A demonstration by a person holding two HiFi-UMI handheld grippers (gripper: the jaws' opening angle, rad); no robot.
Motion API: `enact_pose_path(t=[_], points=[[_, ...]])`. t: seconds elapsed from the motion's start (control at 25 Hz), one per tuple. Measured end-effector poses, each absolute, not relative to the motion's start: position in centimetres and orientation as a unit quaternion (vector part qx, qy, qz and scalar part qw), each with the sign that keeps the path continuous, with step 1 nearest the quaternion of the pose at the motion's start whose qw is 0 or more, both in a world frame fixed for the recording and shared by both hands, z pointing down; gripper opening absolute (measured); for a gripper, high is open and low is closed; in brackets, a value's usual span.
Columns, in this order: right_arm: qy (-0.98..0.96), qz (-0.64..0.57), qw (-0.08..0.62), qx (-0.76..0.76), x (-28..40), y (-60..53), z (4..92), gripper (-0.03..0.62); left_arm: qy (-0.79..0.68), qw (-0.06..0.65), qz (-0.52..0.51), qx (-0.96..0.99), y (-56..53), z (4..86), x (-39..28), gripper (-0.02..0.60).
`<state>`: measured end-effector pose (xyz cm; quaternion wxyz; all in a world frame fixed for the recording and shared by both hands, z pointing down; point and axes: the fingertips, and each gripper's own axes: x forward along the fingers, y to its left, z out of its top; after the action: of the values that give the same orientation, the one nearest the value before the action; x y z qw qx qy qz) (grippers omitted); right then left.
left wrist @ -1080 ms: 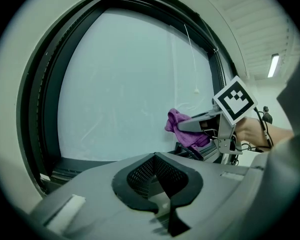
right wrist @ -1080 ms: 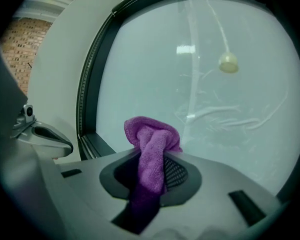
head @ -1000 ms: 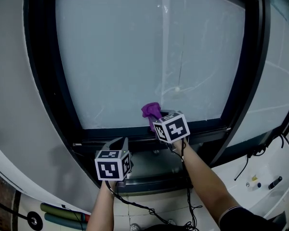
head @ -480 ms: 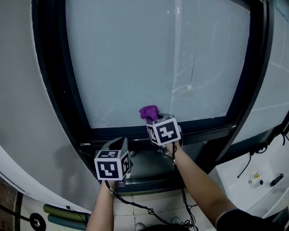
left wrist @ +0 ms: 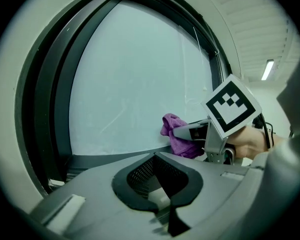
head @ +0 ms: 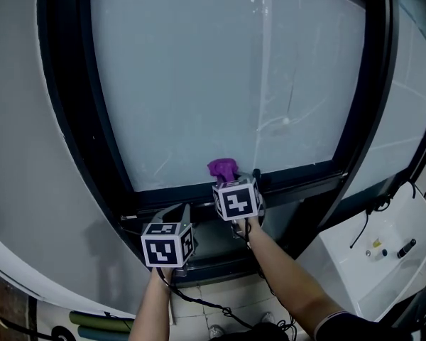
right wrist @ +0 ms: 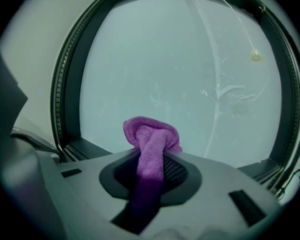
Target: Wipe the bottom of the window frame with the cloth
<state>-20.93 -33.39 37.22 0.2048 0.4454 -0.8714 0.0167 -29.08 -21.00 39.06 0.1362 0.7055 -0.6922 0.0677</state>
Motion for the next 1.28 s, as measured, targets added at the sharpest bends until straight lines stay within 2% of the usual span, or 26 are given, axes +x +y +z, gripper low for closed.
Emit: enact_pose_path(t=[0.64, 1.28], points=[[-0.838, 0.002, 0.235, 0.493, -21.0, -36.5, 42.1, 0.095, -0.67, 0.153, 0.07, 0.723, -22.6, 41.1, -30.0, 0.003], [-0.881, -0.002, 0.248, 0.402, -26.4, -34.3, 42.9, 0.095, -0.712, 0.172, 0.063, 0.678, -20.3, 42.3, -35.0, 0.004]])
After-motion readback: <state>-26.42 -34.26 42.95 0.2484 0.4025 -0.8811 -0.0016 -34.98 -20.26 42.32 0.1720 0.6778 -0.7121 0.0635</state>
